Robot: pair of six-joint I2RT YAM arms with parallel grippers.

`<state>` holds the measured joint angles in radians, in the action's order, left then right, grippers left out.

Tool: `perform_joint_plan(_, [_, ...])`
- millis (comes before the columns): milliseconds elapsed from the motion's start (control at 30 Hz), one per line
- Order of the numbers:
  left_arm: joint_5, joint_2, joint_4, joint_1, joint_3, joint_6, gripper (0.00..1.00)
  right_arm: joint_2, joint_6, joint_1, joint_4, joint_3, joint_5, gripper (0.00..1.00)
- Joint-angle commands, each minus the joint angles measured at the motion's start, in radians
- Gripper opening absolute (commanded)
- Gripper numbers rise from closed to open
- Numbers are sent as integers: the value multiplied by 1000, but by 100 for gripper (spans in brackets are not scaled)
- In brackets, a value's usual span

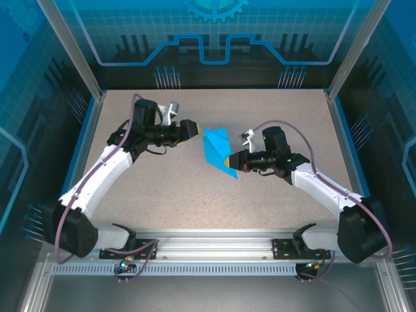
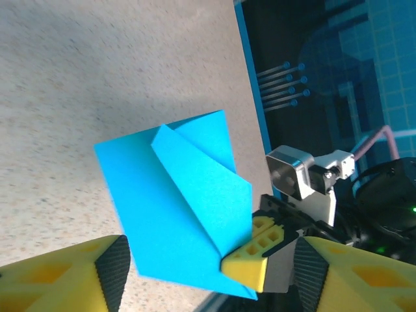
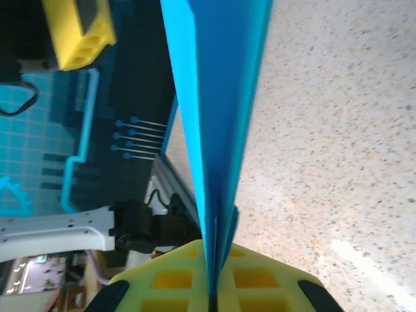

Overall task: Fold a paper plane with a square sheet of paper (fold left side to right side)
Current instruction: Turn over the paper at the center of the table.

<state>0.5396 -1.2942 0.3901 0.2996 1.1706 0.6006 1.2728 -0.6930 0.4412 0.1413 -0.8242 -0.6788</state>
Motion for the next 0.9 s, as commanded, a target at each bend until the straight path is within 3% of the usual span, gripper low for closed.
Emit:
perform_joint_plan(0, [-118,87,77,-8,-32,-67,74,-19,154,44,267,-91,192,5])
perform_joint_plan(67, [-181,143,102,-8,-46,-79,76,-6,201,87,368,-154,340,5])
perform_joint_plan(167, [-279,225,129,-9,-70,-92,80,50,278,195,561,-290,659,5])
perform_joint_plan(300, [-420,317,181,-11,-85,-94,85,219,327,340,831,-505,1096,6])
perform_joint_plan(400, [-502,369,208,-13,-95,-96,89,379,325,415,990,-640,1327,6])
perform_joint_plan(600, [-555,420,230,-16,-104,-97,93,648,295,487,1184,-814,1592,7])
perform_joint_plan(733, [-550,415,232,-18,-106,-97,94,788,296,521,1230,-879,1663,8])
perform_joint_plan(867, [-547,407,233,-18,-109,-93,95,901,334,554,1229,-908,1655,8])
